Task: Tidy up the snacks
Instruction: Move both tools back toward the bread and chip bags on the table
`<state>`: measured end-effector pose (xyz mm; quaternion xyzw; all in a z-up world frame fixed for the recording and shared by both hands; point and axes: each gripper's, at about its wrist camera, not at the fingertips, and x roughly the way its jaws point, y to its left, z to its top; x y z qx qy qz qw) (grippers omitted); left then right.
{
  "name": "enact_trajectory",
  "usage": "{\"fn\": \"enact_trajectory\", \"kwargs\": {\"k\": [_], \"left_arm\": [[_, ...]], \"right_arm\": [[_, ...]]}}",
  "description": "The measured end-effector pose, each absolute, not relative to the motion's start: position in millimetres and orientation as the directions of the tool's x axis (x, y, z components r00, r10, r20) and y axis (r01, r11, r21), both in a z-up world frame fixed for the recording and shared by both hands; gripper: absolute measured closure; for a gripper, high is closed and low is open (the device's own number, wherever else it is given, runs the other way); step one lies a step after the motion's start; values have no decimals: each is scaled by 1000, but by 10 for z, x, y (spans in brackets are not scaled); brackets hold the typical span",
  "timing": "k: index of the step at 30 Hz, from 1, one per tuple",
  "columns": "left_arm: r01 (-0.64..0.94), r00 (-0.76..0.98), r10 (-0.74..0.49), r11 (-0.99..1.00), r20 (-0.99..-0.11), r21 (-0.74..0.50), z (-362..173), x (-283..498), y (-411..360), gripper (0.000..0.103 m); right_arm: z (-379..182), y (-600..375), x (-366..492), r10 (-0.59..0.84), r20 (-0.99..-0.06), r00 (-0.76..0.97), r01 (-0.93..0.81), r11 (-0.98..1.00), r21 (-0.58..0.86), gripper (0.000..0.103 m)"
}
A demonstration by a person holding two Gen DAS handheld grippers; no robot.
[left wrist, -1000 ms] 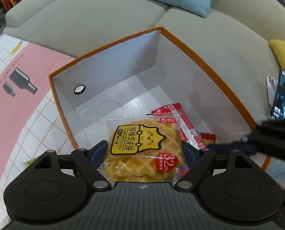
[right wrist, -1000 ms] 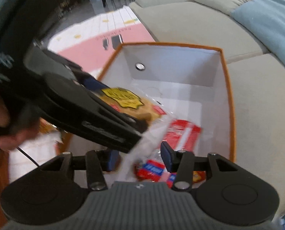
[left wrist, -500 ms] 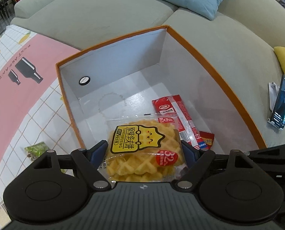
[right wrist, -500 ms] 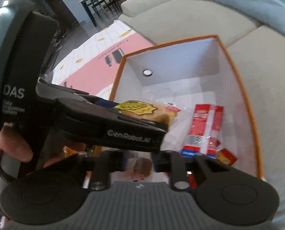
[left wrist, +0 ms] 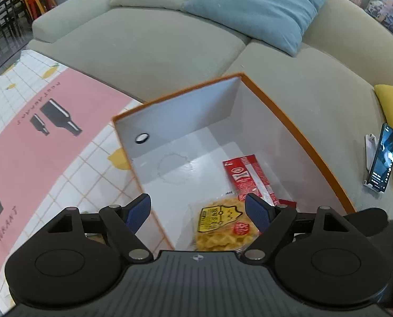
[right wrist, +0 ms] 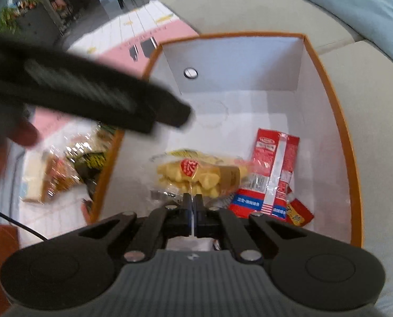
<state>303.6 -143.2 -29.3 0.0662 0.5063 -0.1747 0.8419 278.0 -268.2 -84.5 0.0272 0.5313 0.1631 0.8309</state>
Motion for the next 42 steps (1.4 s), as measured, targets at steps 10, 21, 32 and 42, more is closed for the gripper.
{"fn": "enact_trajectory", "kwargs": {"k": [10,21,32,42], "left_arm": [[308,489,-174,951,-855,-17,-167,2577,-961,9],[224,527,-138,974,-839,-19,34,2052,-480,12],[103,602,-70,995,-795,-9,143,1518,-67,14],[47,573,-77,997,-816,-60,-195,1116,331,14]], "right_arm": [[-1035,-2464,2928,152,-924,350,-270,961,56,103],[-723,-2334,2676,93,-898,430,-287,957,-39,78],[-6,-1948,1893,231,-686,690,-319,948,-3,56],[-254,-1488,1340,372,-625,687,-370,918,140,56]]}}
